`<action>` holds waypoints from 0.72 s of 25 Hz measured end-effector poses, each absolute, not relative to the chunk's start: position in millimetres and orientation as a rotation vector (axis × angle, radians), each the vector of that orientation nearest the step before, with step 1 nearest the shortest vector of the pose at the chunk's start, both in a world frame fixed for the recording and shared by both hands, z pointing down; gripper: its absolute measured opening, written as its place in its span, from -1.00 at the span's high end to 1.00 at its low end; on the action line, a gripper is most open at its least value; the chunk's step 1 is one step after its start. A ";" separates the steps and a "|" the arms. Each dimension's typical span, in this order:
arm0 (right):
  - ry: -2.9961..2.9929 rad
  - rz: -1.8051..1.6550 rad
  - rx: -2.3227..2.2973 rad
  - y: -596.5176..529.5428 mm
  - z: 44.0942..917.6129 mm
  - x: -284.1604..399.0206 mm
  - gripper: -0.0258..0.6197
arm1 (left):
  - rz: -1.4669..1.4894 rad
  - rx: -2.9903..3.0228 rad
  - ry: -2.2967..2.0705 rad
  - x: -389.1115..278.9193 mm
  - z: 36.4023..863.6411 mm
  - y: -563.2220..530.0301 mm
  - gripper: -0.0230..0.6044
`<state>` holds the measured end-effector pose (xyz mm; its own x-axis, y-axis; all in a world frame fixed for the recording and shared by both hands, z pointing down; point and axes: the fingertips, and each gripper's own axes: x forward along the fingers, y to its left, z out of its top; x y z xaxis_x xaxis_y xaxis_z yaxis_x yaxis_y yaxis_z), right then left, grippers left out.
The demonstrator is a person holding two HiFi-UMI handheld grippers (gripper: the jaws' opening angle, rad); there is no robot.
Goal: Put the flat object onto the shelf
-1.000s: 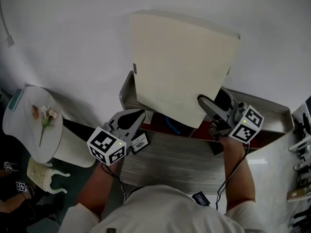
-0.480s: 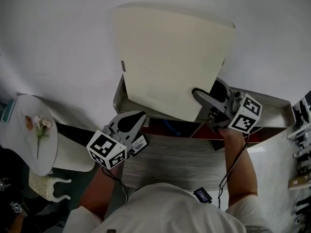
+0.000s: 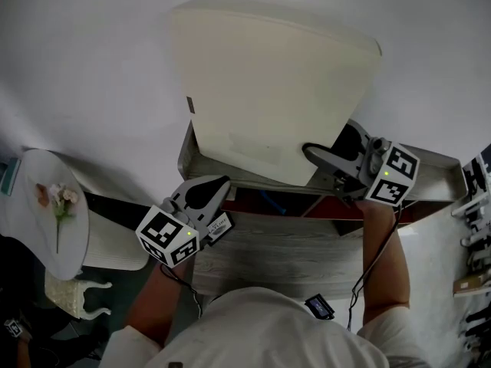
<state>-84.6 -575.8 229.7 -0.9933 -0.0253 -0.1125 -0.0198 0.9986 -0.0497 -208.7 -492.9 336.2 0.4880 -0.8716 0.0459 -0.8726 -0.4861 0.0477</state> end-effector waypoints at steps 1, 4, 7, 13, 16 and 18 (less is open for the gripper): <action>3.027 -0.067 -0.035 -575.6 229.6 -84.5 -0.02 | 0.023 2.650 -1.556 -208.5 336.8 -493.2 0.89; 3.036 -0.043 -0.043 -575.1 229.5 -84.5 -0.03 | 0.020 2.649 -1.554 -207.4 338.1 -493.6 0.89; 3.060 0.007 -0.064 -573.2 230.1 -84.3 -0.04 | 0.021 2.652 -1.554 -206.0 336.9 -492.4 0.89; 3.083 0.007 -0.158 -576.5 236.8 -74.4 -0.06 | 0.022 2.652 -1.554 -199.3 337.7 -484.4 0.89; 3.069 0.003 -0.190 -573.9 236.2 -63.8 -0.06 | 0.023 2.650 -1.557 -194.5 337.9 -479.8 0.89; 3.055 0.004 -0.203 -569.5 233.7 -56.1 -0.06 | 0.026 2.652 -1.565 -190.3 337.1 -476.1 0.89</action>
